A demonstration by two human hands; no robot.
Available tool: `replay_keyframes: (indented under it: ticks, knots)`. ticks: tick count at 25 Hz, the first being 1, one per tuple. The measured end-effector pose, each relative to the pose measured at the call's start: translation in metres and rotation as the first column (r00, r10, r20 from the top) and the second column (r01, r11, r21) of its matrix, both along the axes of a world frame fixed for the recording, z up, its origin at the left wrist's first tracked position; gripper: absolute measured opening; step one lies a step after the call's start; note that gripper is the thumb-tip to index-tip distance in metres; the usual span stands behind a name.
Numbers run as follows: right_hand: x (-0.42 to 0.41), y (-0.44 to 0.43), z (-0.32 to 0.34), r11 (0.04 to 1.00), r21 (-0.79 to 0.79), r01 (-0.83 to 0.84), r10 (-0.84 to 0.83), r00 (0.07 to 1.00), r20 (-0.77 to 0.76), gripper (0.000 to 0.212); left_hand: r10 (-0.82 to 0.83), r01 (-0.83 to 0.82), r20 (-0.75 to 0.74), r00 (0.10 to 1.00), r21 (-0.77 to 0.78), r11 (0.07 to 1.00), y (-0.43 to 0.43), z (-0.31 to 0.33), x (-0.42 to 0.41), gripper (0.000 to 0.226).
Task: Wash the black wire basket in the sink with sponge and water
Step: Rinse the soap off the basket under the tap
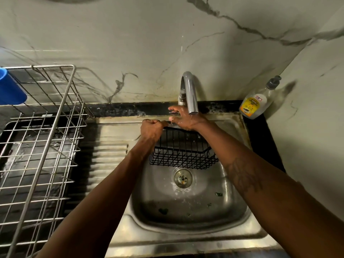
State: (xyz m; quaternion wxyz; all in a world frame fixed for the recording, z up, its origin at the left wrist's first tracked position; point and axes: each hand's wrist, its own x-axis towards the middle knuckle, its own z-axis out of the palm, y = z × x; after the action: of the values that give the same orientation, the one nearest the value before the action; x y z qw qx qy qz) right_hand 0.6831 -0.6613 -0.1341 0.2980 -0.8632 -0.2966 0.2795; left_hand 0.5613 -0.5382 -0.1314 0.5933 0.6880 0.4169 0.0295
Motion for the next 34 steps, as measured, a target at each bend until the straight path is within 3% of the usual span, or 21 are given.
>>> replay_keyframes:
  ticks: [1, 3, 5, 6, 9, 11, 16, 17, 18, 20, 22, 25, 28, 30, 32, 34]
  knots:
    - [0.002, -0.001, 0.001, 1.0, 0.0, -0.027, 0.027, 0.999, -0.038, 0.045, 0.0, 0.0, -0.002, 1.0, 0.001, 1.0, -0.001, 0.0, 0.002, 0.024]
    - [0.005, -0.007, 0.007, 0.977, 0.207, 0.047, -0.031, 0.996, -0.081, 0.041, 0.01, -0.01, 0.008, 1.0, -0.003, 1.0, -0.004, 0.002, 0.004, 0.026]
    - [0.003, -0.017, 0.016, 0.862, 0.44, 0.251, -0.18, 0.964, -0.196, 0.03, 0.029, -0.029, -0.002, 1.0, -0.029, 0.999, -0.004, 0.005, 0.002, 0.027]
    - [0.002, -0.021, 0.016, 0.809, 0.482, 0.337, -0.242, 0.938, -0.25, 0.027, 0.041, -0.041, -0.005, 0.999, -0.049, 0.998, -0.003, 0.007, 0.0, 0.026]
    - [-0.009, -0.033, 0.013, 0.808, 0.388, 0.442, -0.33, 0.887, -0.323, 0.052, 0.087, -0.086, 0.002, 0.996, -0.086, 0.993, 0.003, 0.01, -0.009, 0.018]
    - [-0.02, -0.042, 0.013, 0.786, 0.38, 0.487, -0.353, 0.859, -0.371, 0.056, 0.119, -0.118, 0.0, 0.993, -0.119, 0.986, 0.007, 0.014, -0.016, 0.017]
    - [-0.047, -0.091, 0.011, 0.803, 0.358, 0.476, -0.503, 0.864, -0.021, 0.006, 0.113, -0.117, -0.039, 0.993, -0.162, 0.98, 0.024, 0.024, -0.035, 0.021]
    - [-0.051, -0.104, 0.008, 0.798, 0.322, 0.509, -0.523, 0.851, -0.048, 0.015, 0.114, -0.121, -0.046, 0.992, -0.186, 0.975, 0.028, 0.024, -0.04, 0.02]
    - [-0.055, -0.115, 0.005, 0.796, 0.263, 0.545, -0.524, 0.838, -0.15, 0.039, 0.121, -0.131, -0.056, 0.991, -0.217, 0.967, 0.032, 0.026, -0.044, 0.018]
    - [-0.065, -0.132, -0.003, 0.79, 0.177, 0.587, -0.439, 0.743, -0.506, 0.082, 0.145, -0.158, -0.069, 0.987, -0.265, 0.951, 0.036, 0.029, -0.052, 0.012]
    - [-0.076, -0.141, -0.009, 0.775, 0.265, 0.574, -0.285, 0.692, -0.664, 0.092, 0.189, -0.208, -0.091, 0.978, -0.305, 0.929, 0.037, 0.031, -0.055, 0.02]
    - [-0.091, -0.149, -0.009, 0.724, 0.393, 0.567, -0.206, 0.721, -0.661, 0.086, 0.233, -0.243, -0.073, 0.97, -0.394, 0.887, 0.036, 0.03, -0.058, 0.037]
    - [-0.101, -0.153, -0.002, 0.739, 0.316, 0.594, -0.271, 0.692, -0.669, 0.064, 0.167, -0.111, 0.078, 0.983, -0.475, 0.873, 0.028, 0.035, -0.064, 0.041]
    - [-0.102, -0.159, -0.005, 0.634, 0.299, 0.713, -0.326, 0.597, -0.733, 0.053, 0.006, 0.089, 0.2, 0.98, -0.462, 0.883, 0.013, 0.045, -0.072, 0.045]
    - [-0.103, -0.166, -0.01, 0.564, 0.302, 0.769, -0.327, 0.543, -0.773, 0.042, -0.153, 0.234, 0.219, 0.964, -0.414, 0.88, 0.001, 0.049, -0.082, 0.056]
    - [-0.104, -0.171, -0.011, 0.586, 0.289, 0.757, -0.32, 0.544, -0.776, 0.039, -0.218, 0.283, 0.2, 0.955, -0.4, 0.872, -0.008, 0.045, -0.093, 0.069]
